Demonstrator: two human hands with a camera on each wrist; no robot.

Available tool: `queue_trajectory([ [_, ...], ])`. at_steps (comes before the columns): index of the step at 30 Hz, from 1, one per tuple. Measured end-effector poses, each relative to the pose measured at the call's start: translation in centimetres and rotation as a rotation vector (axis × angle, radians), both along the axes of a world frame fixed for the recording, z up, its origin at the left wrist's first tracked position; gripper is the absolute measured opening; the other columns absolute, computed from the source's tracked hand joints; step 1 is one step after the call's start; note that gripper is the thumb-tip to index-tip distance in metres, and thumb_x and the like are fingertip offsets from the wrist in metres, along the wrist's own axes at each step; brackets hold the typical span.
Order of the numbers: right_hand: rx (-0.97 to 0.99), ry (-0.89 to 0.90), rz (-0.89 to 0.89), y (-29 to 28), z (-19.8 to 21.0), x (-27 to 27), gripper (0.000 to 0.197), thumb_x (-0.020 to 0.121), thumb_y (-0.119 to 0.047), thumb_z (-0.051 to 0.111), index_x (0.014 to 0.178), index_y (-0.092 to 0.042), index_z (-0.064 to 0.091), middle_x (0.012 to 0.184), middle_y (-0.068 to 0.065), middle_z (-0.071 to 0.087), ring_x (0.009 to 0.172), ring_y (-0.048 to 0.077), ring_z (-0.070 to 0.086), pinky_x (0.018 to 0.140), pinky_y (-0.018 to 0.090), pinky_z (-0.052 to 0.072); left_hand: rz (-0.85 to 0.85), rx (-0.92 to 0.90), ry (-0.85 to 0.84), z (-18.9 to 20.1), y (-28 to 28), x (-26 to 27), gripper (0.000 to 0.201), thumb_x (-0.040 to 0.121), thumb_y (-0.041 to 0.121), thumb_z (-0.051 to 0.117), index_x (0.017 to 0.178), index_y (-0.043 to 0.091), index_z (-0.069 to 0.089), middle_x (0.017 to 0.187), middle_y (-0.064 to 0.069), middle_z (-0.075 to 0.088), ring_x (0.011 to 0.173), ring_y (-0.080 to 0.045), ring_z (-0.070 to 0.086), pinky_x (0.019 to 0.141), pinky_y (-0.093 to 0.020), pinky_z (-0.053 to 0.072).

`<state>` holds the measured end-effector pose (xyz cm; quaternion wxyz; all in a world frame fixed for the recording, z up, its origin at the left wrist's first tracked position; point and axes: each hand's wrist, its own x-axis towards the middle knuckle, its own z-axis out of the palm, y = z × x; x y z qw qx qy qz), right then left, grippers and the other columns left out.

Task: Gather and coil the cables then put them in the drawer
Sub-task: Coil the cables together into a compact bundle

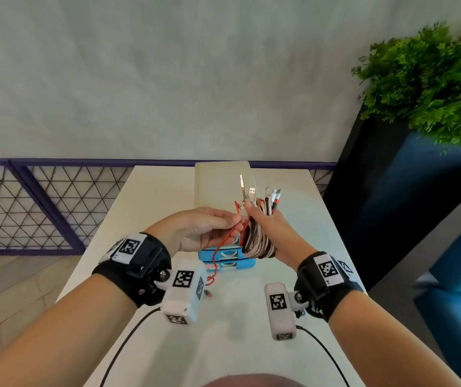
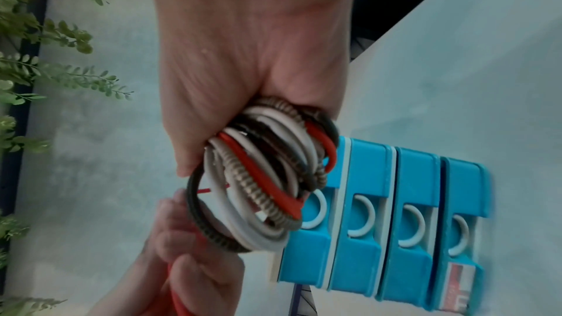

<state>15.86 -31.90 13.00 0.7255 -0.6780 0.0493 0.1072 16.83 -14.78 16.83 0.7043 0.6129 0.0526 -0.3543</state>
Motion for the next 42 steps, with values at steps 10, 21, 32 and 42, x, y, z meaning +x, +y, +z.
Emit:
queue_trajectory([
  [10, 0.096, 0.011, 0.067, 0.5, -0.1, -1.3, 0.015, 0.084, -0.009, 0.069, 0.096, -0.009, 0.061, 0.075, 0.01, 0.065, 0.064, 0.022, 0.066, 0.063, 0.03, 0.057, -0.05, 0.207, -0.075, -1.4, -2.2, -1.5, 0.013, 0.086, 0.019, 0.068, 0.078, 0.01, 0.063, 0.059, 0.0, 0.064, 0.043, -0.004, 0.055, 0.045, -0.014, 0.051],
  [21, 0.116, -0.065, -0.41, -3.6, -0.6, -0.3, 0.003, 0.086, -0.009, 0.06, 0.087, -0.006, 0.061, 0.075, 0.012, 0.071, 0.07, 0.023, 0.07, 0.067, 0.036, 0.059, -0.304, -0.155, 0.16, -4.7, 0.9, -5.7, 0.027, 0.097, 0.031, 0.041, 0.076, 0.02, 0.053, 0.058, 0.009, 0.035, 0.044, -0.004, 0.027, 0.046, -0.016, 0.03],
  [32, 0.058, 0.015, -0.01, -4.4, 2.1, -3.6, 0.012, 0.091, -0.006, 0.058, 0.098, 0.002, 0.063, 0.084, 0.016, 0.073, 0.082, 0.026, 0.073, 0.074, 0.036, 0.061, -0.318, 0.701, -0.563, -4.6, -0.5, -6.4, 0.012, 0.082, 0.022, 0.07, 0.071, 0.024, 0.073, 0.066, 0.012, 0.071, 0.061, -0.008, 0.056, 0.06, -0.025, 0.047],
  [42, -0.081, 0.039, 0.34, -2.5, 1.8, -6.3, 0.026, 0.088, 0.001, 0.059, 0.114, 0.002, 0.059, 0.092, 0.024, 0.067, 0.083, 0.035, 0.069, 0.069, 0.036, 0.059, -0.07, 0.731, -0.996, -3.3, -3.1, -7.3, 0.016, 0.082, 0.011, 0.069, 0.075, 0.025, 0.065, 0.069, 0.018, 0.062, 0.062, 0.008, 0.056, 0.06, -0.006, 0.041],
])
